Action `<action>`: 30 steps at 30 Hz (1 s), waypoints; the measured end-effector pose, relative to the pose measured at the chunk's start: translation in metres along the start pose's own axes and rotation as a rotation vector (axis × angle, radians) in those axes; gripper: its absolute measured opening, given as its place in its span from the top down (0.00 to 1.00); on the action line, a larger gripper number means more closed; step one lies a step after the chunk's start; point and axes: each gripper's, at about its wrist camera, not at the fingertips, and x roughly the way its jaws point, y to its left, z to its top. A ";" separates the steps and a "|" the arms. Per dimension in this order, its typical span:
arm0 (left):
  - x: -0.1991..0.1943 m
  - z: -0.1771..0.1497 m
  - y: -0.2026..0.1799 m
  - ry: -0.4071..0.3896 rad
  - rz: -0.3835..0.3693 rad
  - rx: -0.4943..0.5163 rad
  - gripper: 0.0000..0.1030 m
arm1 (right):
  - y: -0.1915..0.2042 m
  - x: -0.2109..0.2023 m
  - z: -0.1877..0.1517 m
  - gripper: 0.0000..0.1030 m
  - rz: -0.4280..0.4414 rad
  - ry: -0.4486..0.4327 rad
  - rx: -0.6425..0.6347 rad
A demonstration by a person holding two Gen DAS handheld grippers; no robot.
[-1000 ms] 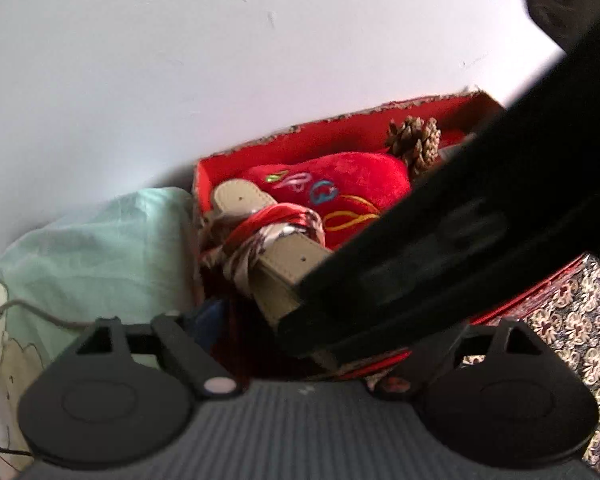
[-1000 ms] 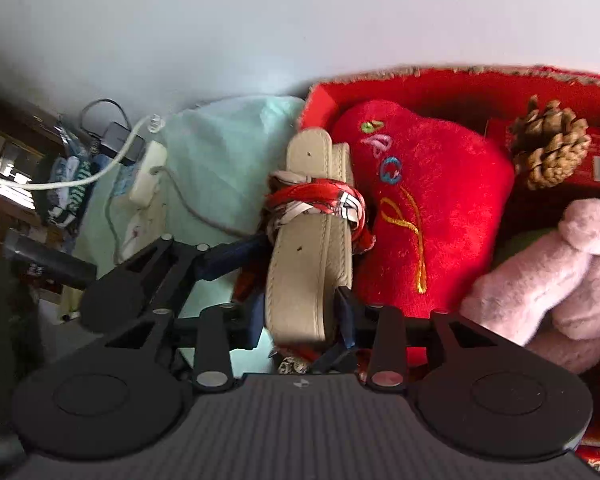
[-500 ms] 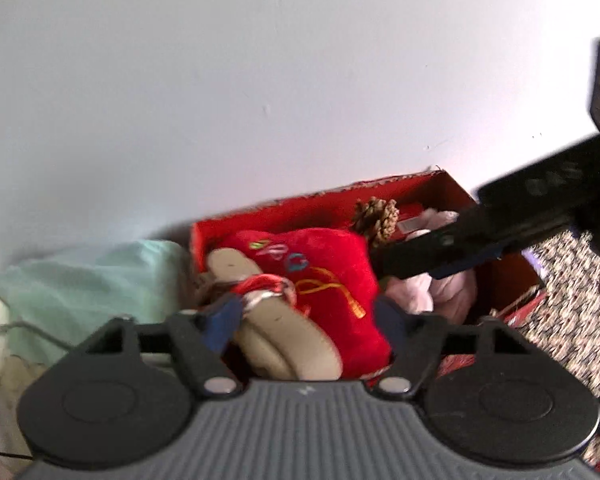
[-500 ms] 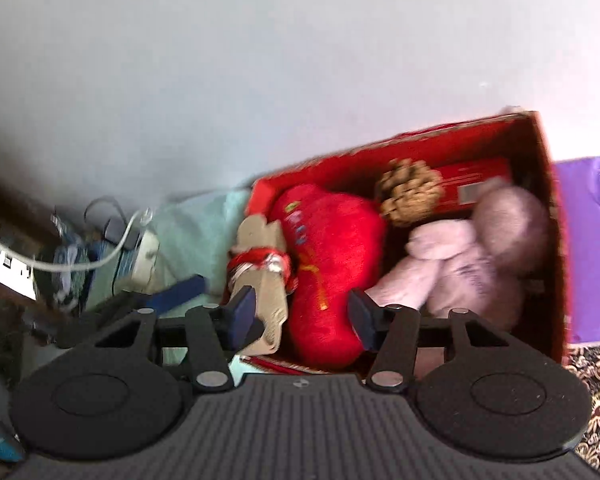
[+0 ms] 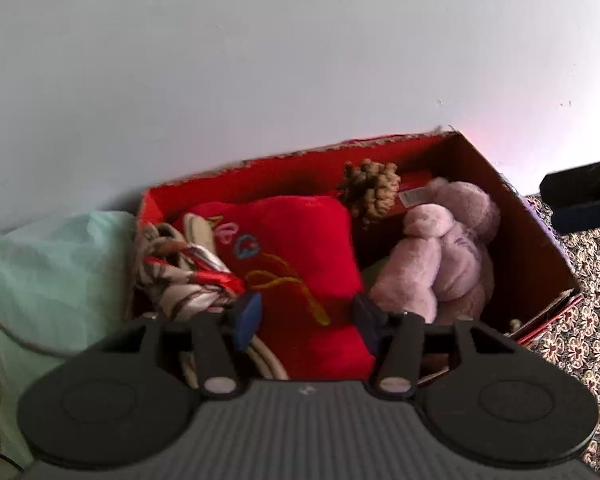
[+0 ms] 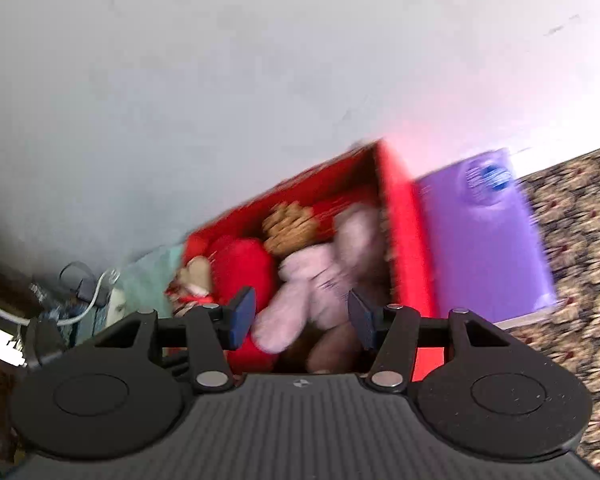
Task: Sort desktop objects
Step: 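Move the right tool toward the purple Vinda tissue pack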
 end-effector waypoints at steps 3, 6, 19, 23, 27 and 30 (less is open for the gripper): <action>-0.003 0.007 -0.013 -0.007 -0.009 0.001 0.52 | -0.019 -0.014 0.006 0.45 -0.060 -0.038 0.019; -0.014 0.020 -0.039 -0.066 -0.029 0.013 0.48 | -0.046 -0.021 0.013 0.44 -0.118 -0.037 0.058; 0.001 0.030 -0.195 -0.031 -0.240 0.239 0.41 | -0.118 -0.033 0.043 0.40 -0.218 0.043 -0.014; 0.027 0.023 -0.226 0.016 -0.155 0.299 0.41 | -0.114 -0.011 0.055 0.40 -0.238 0.109 -0.202; 0.054 0.019 -0.243 0.054 -0.046 0.292 0.39 | -0.101 0.008 0.065 0.40 -0.201 0.133 -0.307; 0.068 0.014 -0.245 0.088 -0.010 0.256 0.34 | -0.092 0.023 0.072 0.40 -0.172 0.152 -0.385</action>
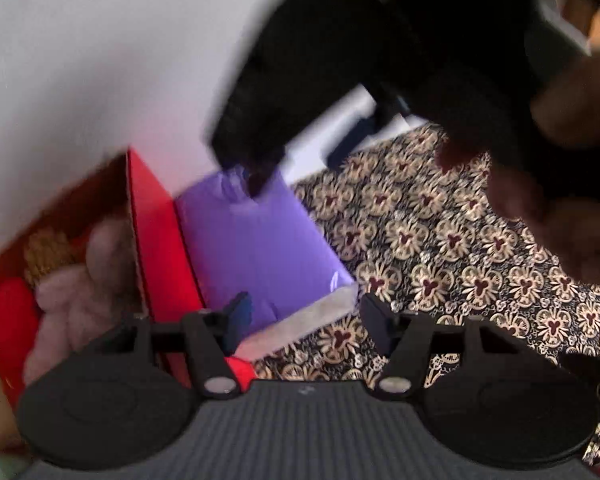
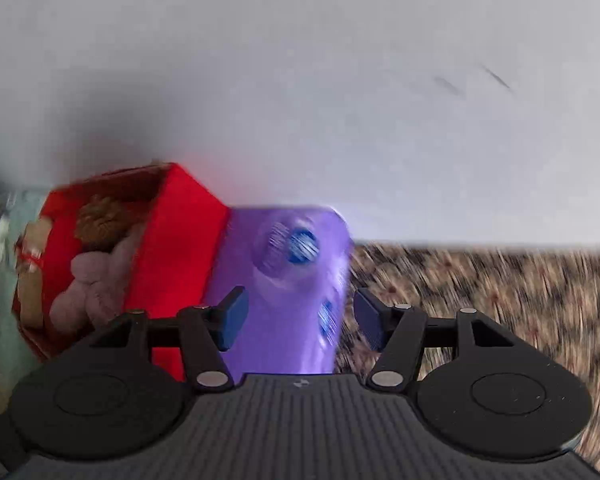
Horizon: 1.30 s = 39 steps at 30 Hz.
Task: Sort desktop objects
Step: 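Move the right tool toward the purple Vinda tissue pack, then close the right gripper on the purple tissue pack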
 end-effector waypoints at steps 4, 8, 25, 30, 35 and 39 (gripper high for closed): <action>0.008 -0.004 -0.009 0.014 0.045 0.014 0.29 | 0.019 0.016 0.012 0.41 0.073 0.000 -0.123; 0.013 -0.007 -0.016 0.028 0.057 0.033 0.22 | 0.037 0.037 0.020 0.44 0.082 0.016 -0.215; 0.000 -0.007 0.022 0.004 0.008 -0.127 0.16 | -0.031 0.025 -0.023 0.22 0.043 0.177 -0.098; 0.010 -0.007 0.015 0.033 -0.068 -0.099 0.05 | -0.044 0.012 -0.050 0.21 0.084 0.219 0.013; 0.020 -0.015 0.001 0.077 -0.154 -0.043 0.05 | -0.059 0.003 -0.079 0.13 0.140 0.259 0.150; 0.026 -0.010 0.003 0.109 -0.245 -0.086 0.02 | -0.065 -0.005 -0.096 0.12 0.164 0.276 0.218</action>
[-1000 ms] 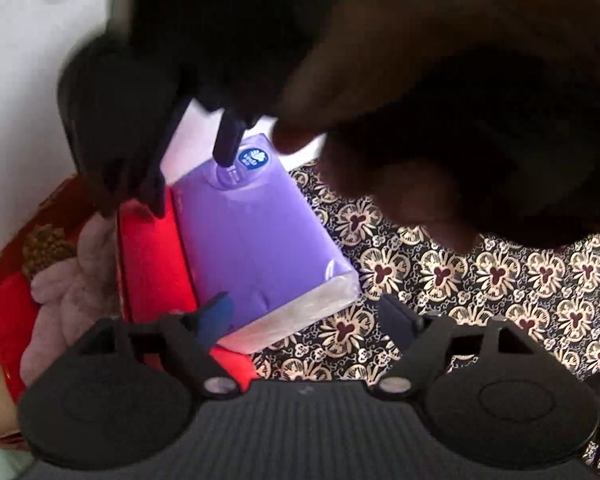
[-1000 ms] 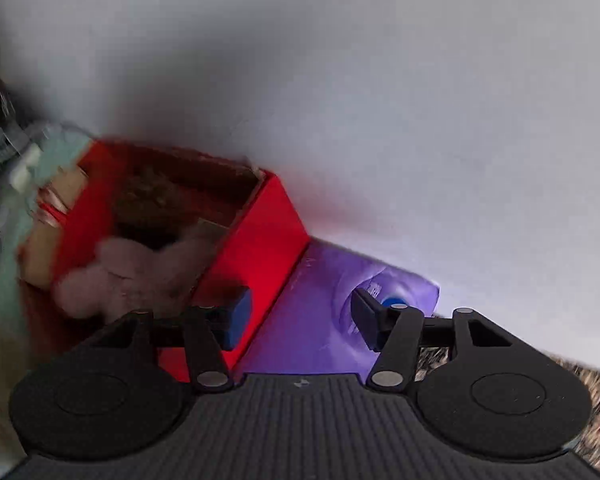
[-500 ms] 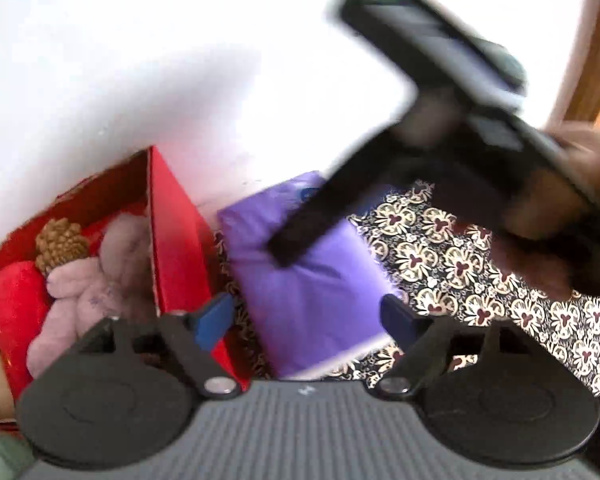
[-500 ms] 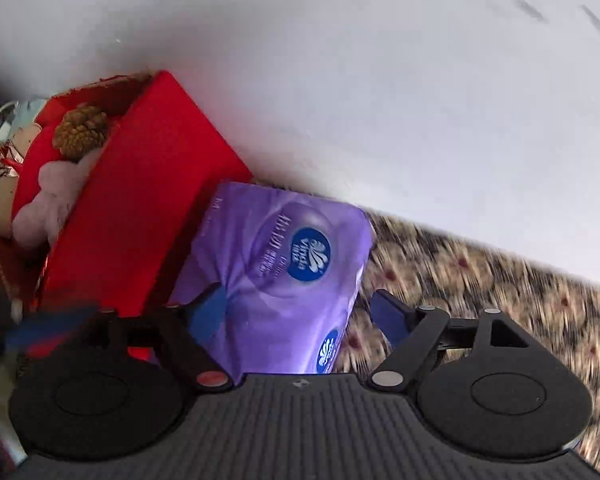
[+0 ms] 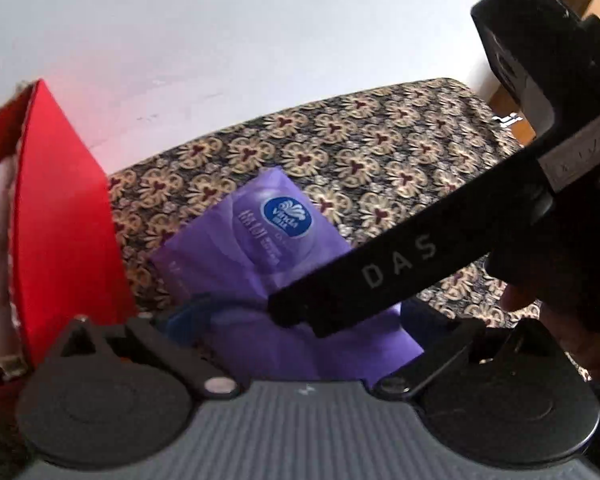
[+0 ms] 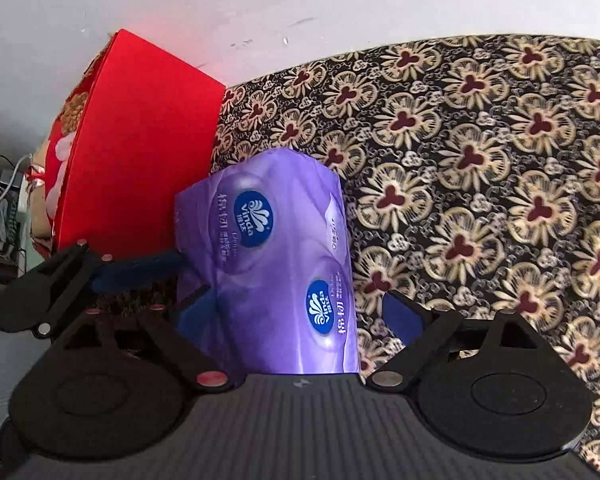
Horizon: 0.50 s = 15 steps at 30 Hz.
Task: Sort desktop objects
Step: 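Close the right gripper on the purple tissue pack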
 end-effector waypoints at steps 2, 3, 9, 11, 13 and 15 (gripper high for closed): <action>-0.004 -0.002 -0.008 -0.009 0.007 0.017 0.02 | 0.006 -0.003 -0.002 0.12 -0.022 -0.012 -0.024; -0.006 -0.003 -0.013 -0.013 0.011 0.025 0.02 | 0.006 -0.004 0.000 0.12 -0.028 -0.015 -0.027; 0.013 0.016 -0.015 -0.034 0.011 -0.040 0.02 | 0.011 0.003 0.015 0.13 -0.047 -0.028 -0.059; 0.015 0.020 -0.006 -0.033 0.002 -0.096 0.02 | 0.011 0.005 0.019 0.13 -0.043 -0.020 -0.058; 0.010 0.018 0.002 -0.033 -0.020 -0.146 0.07 | 0.009 0.006 0.019 0.13 -0.034 -0.014 -0.043; 0.006 0.014 0.008 -0.037 -0.040 -0.179 0.08 | 0.007 0.006 0.019 0.14 -0.025 -0.008 -0.028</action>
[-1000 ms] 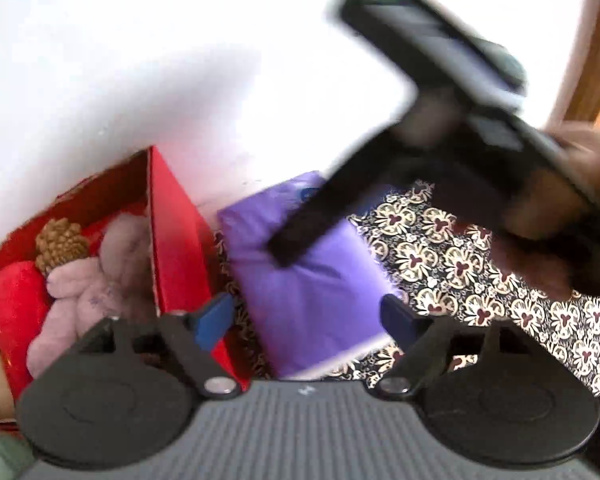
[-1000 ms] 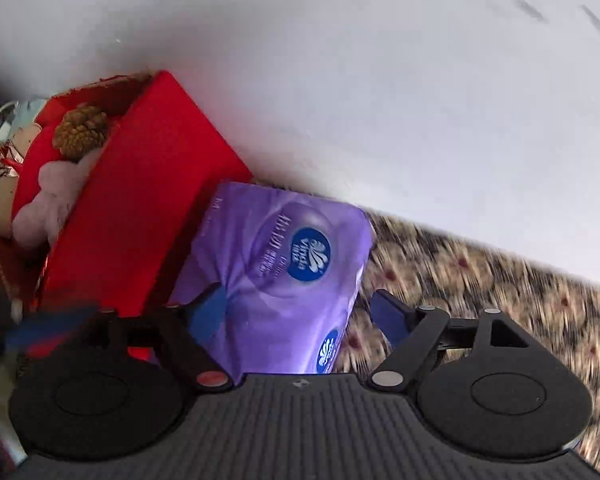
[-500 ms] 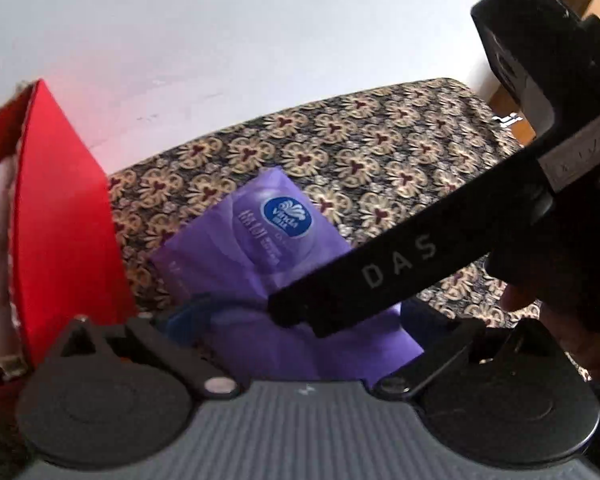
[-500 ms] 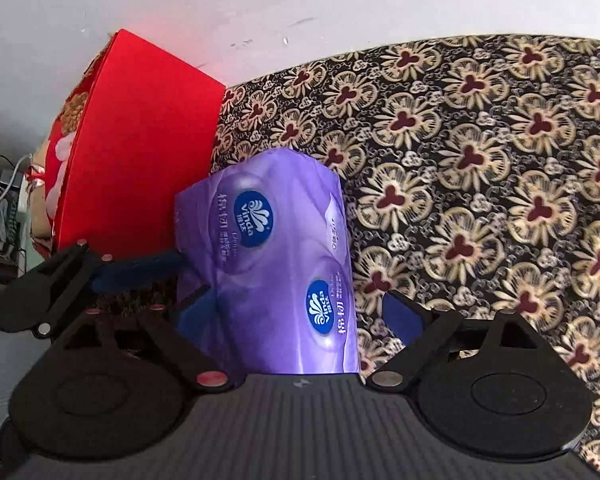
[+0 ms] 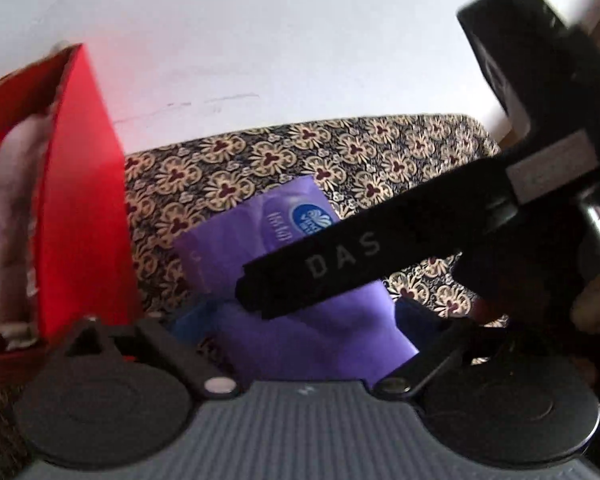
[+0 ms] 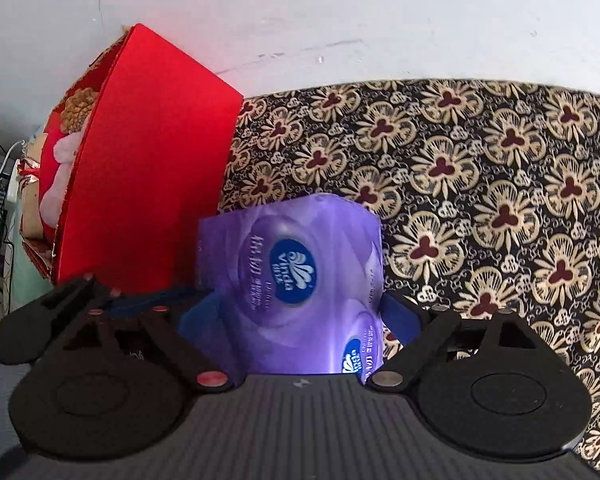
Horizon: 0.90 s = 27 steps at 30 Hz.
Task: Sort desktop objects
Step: 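Close the right gripper on the purple tissue pack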
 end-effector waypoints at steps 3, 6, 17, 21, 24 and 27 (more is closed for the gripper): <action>0.009 -0.003 0.006 0.033 -0.038 -0.055 0.08 | -0.003 0.001 0.000 0.14 0.014 0.010 0.022; 0.019 -0.005 0.012 0.067 -0.075 -0.109 0.04 | -0.005 0.001 0.000 0.14 0.028 0.019 0.044; 0.045 -0.011 0.024 0.131 -0.157 -0.221 0.00 | -0.011 0.010 -0.003 0.06 0.030 0.047 0.103; 0.052 -0.011 0.024 0.131 -0.163 -0.225 0.00 | -0.011 0.013 -0.007 0.05 0.036 0.050 0.103; 0.057 -0.011 0.024 0.130 -0.168 -0.227 0.00 | -0.008 0.015 -0.010 0.04 0.033 0.047 0.090; 0.061 -0.011 0.024 0.130 -0.172 -0.230 0.00 | -0.005 0.017 -0.013 0.02 0.027 0.051 0.067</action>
